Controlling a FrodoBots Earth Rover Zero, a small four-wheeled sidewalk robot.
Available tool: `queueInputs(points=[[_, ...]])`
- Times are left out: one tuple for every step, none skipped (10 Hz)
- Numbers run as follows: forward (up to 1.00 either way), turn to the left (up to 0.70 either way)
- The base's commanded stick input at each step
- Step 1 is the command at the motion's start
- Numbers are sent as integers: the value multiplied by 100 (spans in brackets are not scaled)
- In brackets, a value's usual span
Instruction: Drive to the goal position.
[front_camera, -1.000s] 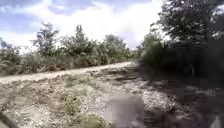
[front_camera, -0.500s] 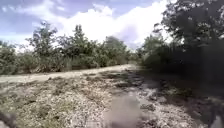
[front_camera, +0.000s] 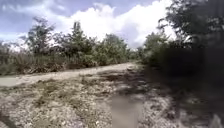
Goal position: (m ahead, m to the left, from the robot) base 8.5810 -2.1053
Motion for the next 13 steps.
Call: queueInputs(points=[[85, 0], [85, 0], [85, 0], [85, 0], [85, 0], [85, 0], [85, 0], [85, 0], [85, 0], [85, 0], [85, 0], [85, 0], [85, 0]])
